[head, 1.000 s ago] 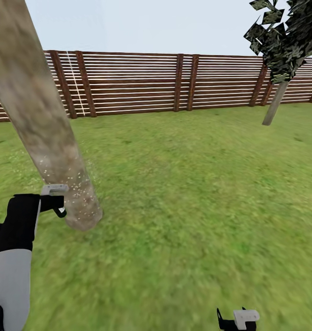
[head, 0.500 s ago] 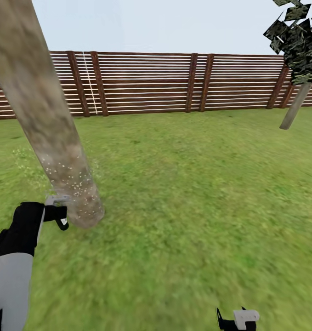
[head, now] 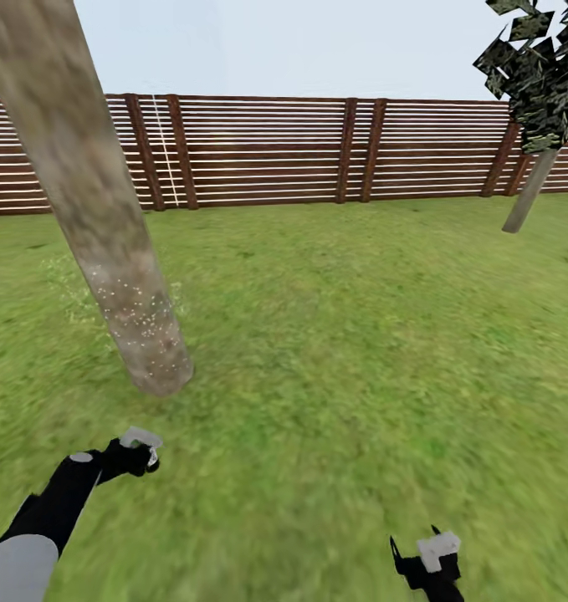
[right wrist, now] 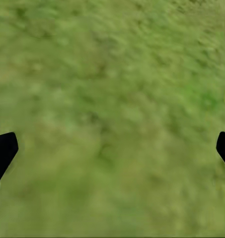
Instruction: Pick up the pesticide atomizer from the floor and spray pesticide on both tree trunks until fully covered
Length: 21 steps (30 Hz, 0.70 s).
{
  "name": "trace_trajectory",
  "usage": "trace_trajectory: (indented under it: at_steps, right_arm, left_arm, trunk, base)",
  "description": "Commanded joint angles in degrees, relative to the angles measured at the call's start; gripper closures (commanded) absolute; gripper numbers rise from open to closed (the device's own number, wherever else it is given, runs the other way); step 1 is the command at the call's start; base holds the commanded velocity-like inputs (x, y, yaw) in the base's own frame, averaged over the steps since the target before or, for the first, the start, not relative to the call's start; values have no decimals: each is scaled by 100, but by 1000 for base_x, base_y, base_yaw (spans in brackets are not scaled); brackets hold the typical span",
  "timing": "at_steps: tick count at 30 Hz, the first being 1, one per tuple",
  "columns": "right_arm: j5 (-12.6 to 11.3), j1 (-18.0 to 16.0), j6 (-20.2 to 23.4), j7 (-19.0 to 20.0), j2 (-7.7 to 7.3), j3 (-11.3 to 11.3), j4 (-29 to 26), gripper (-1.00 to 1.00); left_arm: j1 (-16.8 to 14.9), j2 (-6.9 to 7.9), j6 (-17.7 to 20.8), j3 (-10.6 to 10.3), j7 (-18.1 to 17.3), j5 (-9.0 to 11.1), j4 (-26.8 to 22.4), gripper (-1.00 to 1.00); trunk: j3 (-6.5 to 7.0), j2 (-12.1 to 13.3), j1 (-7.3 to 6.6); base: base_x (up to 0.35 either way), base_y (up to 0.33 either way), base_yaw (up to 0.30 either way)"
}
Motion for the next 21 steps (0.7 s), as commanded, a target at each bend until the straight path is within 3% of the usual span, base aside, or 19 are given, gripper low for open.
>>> trace_trajectory:
  at_steps: [1, 2, 3, 4, 5, 6, 8, 9, 10, 11, 14, 16, 18, 19, 21]
  right_arm:
    - [113, -3, 12, 70, 24, 198, -151, -100]
    - [184, -119, 143, 421, 55, 376, -264, -100]
    - [213, -403, 452, 1041, 74, 458, -355, -100]
    - [222, -728, 789, 1804, 83, 491, -409, -100]
    - [223, -927, 946, 2312, 86, 502, -429, -100]
    - [224, -1100, 1047, 2733, 111, 509, -441, -100]
    - [240, -1226, 1098, 3068, 235, 642, -454, -100]
    - [244, -1249, 1107, 3297, 316, 903, -566, -100]
    - [228, -1266, 1123, 3685, 397, 1380, -900, -100]
    - [222, -1270, 1128, 3804, 418, 1511, -996, -100]
    - [216, -1273, 1133, 3982, 438, 1641, -1066, -100]
    - [223, -1274, 1134, 4461, 505, 1661, -1099, -100]
    - [224, -1274, 1130, 4672, 539, 1665, -1109, -100]
    - [224, -1274, 1131, 4697, 542, 1665, -1109, 100]
    - [227, -1274, 1129, 4744, 580, 1670, -1103, 100]
  left_arm:
    - [2, 2, -192, -48, -319, -231, 70, 100]
    - [0, 2, -335, -159, -877, -568, 111, 100]
    - [-10, 3, -514, -239, -1339, -828, 127, 100]
    - [-26, 3, -738, -271, -1670, -961, 138, 100]
    - [-32, 3, -856, -292, -1939, -1010, 139, 100]
    - [-36, 3, -938, -345, -2473, -1050, 136, 100]
    - [-42, -1, -989, -412, -3160, -1078, 109, 100]
    - [-50, -4, -990, -484, -3289, -1121, 102, 100]
    - [-42, -24, -978, -650, -3377, -1357, 97, 100]
    - [-43, -41, -970, -695, -3398, -1522, 96, 100]
    - [-78, -56, -952, -758, -3442, -1806, 119, 100]
    - [-74, -90, -933, -973, -3453, -2019, 128, 100]
    - [-73, -107, -921, -1111, -3455, -2123, 130, 100]
    - [-73, -109, -919, -1128, -3455, -2137, 130, 100]
    - [-73, -129, -915, -1147, -3455, -2148, 133, 100]
  trunk:
    - [0, 0, 0]
    - [0, 0, 0]
    - [0, 0, 0]
    - [0, 0, 0]
    - [0, 0, 0]
    - [0, 0, 0]
    - [0, 0, 0]
    - [0, 0, 0]
    - [0, 0, 0]
    - [0, 0, 0]
    - [0, 0, 0]
    - [0, 0, 0]
    - [0, 0, 0]
    - [0, 0, 0]
    - [0, 0, 0]
  base:
    - [-282, 0, 0]
    - [-139, 0, 0]
    - [-57, 0, 0]
    - [-23, 0, 0]
    - [-12, 0, 0]
    - [-5, 0, 0]
    - [-2, 0, 0]
    - [0, 0, 0]
    - [0, 0, 0]
    - [0, 0, 0]
    - [0, 0, 0]
    - [0, 0, 0]
    - [0, 0, 0]
    - [0, 0, 0]
    - [0, 0, 0]
